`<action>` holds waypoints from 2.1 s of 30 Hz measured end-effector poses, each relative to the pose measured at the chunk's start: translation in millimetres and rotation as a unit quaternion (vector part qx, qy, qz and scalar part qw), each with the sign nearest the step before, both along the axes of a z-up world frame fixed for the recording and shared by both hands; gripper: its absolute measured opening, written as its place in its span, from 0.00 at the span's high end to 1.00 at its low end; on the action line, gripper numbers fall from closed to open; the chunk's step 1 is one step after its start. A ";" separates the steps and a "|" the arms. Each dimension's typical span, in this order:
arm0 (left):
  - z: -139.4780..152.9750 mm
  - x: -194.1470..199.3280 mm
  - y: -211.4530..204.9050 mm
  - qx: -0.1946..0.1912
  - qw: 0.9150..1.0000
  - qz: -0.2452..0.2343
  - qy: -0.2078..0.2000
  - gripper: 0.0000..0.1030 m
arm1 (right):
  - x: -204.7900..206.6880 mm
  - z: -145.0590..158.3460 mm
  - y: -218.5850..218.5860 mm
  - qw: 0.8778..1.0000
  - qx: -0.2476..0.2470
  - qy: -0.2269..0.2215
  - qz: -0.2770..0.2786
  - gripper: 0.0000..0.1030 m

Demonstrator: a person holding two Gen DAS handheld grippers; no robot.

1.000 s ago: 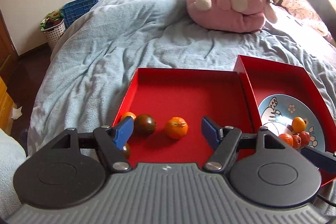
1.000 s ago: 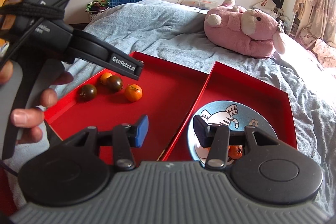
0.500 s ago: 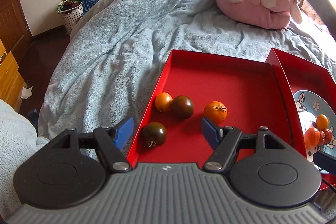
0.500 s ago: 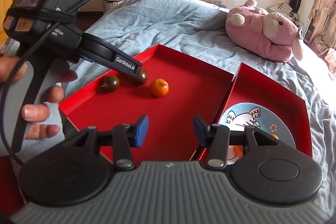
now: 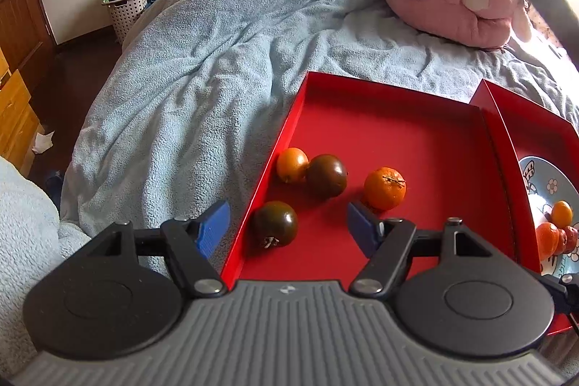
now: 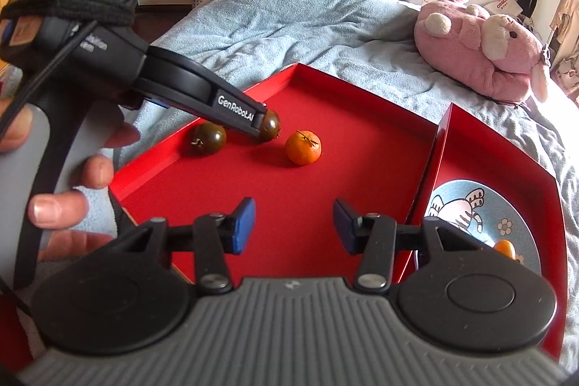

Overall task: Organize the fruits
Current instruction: 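Move both grippers back over the remaining fruits, then grasp the leafy tangerine with the right gripper, then grasp a dark purple tomato with the left gripper while the right gripper holds the tangerine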

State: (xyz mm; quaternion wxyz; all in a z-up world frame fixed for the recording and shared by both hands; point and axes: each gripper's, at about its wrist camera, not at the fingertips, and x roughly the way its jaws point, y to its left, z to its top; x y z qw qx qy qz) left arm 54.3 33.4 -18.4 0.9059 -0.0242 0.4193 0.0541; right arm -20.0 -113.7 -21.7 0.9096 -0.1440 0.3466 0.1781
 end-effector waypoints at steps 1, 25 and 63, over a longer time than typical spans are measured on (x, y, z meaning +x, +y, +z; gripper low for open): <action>-1.1 0.9 0.1 0.000 1.000 0.001 0.002 0.26 | 1.0 -1.2 0.8 1.000 0.000 0.002 0.000 0.51; -10.2 -8.8 21.2 -0.037 0.999 0.020 0.012 0.20 | 52.0 -24.4 3.4 1.000 0.021 -0.001 -0.022 0.51; -30.5 25.4 7.0 -0.054 0.998 -0.012 0.032 0.24 | 81.3 -35.4 -29.2 0.993 0.097 0.030 -0.060 0.60</action>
